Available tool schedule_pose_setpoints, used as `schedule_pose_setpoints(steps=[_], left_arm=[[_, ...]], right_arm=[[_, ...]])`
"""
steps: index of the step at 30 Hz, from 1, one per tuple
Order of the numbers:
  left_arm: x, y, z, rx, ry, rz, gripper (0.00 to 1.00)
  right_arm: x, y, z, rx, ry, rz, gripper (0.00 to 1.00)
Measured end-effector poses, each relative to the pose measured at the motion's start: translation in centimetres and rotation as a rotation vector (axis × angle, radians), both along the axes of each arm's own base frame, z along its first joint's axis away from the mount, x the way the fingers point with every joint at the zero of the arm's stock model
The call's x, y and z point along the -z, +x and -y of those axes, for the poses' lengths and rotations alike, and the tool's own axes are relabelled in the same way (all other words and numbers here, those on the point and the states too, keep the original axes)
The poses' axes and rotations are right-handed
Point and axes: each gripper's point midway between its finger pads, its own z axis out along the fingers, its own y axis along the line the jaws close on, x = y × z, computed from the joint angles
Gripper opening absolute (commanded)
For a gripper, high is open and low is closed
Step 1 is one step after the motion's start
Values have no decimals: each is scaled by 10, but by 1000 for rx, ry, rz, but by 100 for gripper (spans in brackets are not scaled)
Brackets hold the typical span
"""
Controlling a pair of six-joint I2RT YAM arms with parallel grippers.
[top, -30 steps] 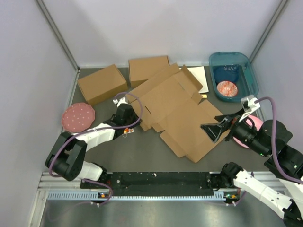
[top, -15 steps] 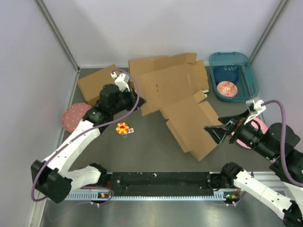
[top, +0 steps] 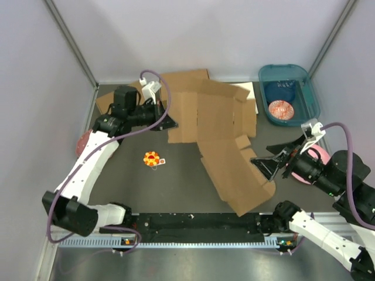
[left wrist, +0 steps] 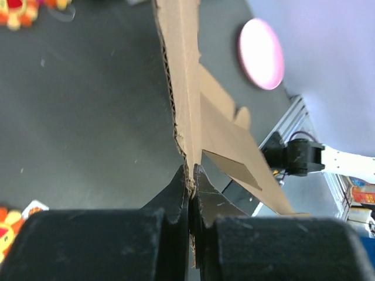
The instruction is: Fold the paper box
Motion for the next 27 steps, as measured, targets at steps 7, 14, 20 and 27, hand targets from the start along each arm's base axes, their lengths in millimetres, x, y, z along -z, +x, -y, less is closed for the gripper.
schedule_pose_setpoints(steps=[7,14,20,27], left_arm=[[74,20,-19,-84,208,-164,0],[142,44,-48,-211,393,-164,0],[179,62,-67,-266,515,-94,0],[190,93,-71,-261,631,56,0]], right_arm=[[38,9,-5,18,-46,-68,97],[85,23,-12,55,-95,-164,96],[150,30,-25,63,-102,-291,84],[235,17,-37,24,-113,-482,65]])
